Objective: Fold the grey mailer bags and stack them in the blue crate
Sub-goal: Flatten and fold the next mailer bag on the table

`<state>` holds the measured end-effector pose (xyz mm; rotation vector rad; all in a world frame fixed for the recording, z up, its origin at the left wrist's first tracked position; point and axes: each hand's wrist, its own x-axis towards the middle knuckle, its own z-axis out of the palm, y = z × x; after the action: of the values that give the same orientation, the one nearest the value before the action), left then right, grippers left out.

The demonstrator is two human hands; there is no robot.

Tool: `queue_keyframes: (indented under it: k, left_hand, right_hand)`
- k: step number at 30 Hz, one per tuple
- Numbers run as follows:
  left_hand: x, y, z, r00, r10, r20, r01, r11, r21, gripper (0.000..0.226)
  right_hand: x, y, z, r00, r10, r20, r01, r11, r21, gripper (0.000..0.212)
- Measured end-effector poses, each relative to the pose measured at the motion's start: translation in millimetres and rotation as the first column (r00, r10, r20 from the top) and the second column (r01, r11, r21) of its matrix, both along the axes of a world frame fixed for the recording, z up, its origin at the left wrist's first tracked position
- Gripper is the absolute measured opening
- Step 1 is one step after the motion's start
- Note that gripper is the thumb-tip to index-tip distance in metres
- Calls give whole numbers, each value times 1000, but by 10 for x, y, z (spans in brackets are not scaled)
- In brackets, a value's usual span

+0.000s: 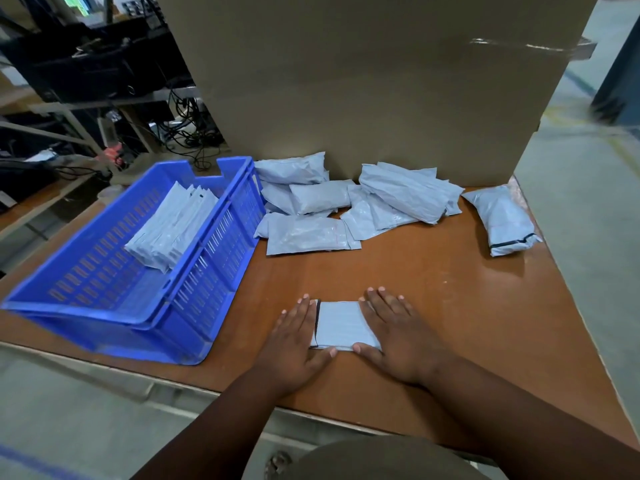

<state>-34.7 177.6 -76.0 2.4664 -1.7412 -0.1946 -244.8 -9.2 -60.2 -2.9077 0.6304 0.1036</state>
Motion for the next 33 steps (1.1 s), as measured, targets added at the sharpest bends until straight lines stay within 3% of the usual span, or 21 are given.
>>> queue_keyframes:
  k: [6,9,12,15,19,23,26,30,33]
  left_hand:
    - [143,272,42,999,4,54,-10,992,126,92]
    - [86,255,178,996,78,50,-86,977,196,101]
    - [1,70,461,986,144,88,-157,974,165,104]
    - [-52,-174,630,988,35,149,-49,995,88,89]
    - [-156,-536,611,983,-173,64,169,984,64,88]
    - [-183,-516,256,987,-163,8,162,986,40,83]
    - [-105,-319,95,989,-146,11,146,989,-6,80]
    - [-18,-226,316,990,-106,-93,117,986,122,94]
    - [31,-238,530,996,-93,1,91,976,197,105]
  right_hand:
    - [-216,-102,-11,999,-26,-28,27,999,37,98]
    - [-314,-246,64,998,-34,-55,38,996,78,90]
    - [-269,-417,196,997,-28,-75,34,996,83,83]
    - [-82,-447,319,997,61,-37,-58,994,89,85]
    - [308,-209,369,991,129,24,-130,990,53,76]
    - [360,-2,130,997,64,52,-66,997,31,68]
    - [207,-33,31,992,98,81,-97,995,-9,74]
    - [59,-147,-2,981,189,36,-190,982,15,76]
    - [-7,-216,66,976,214,46,-216,975,43,82]
